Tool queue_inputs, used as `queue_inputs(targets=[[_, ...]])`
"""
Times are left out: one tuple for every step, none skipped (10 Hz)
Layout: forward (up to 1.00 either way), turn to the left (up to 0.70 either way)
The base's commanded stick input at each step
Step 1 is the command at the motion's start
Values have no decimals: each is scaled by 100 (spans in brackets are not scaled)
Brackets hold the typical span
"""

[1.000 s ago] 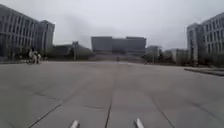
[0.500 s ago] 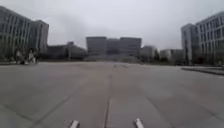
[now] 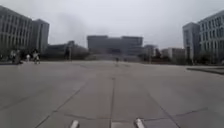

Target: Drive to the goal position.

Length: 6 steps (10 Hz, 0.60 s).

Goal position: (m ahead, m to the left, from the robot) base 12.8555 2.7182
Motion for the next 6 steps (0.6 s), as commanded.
queue_inputs(targets=[[100, -3], [100, -21], [100, -30], [100, -27], [100, -12], [100, -4]])
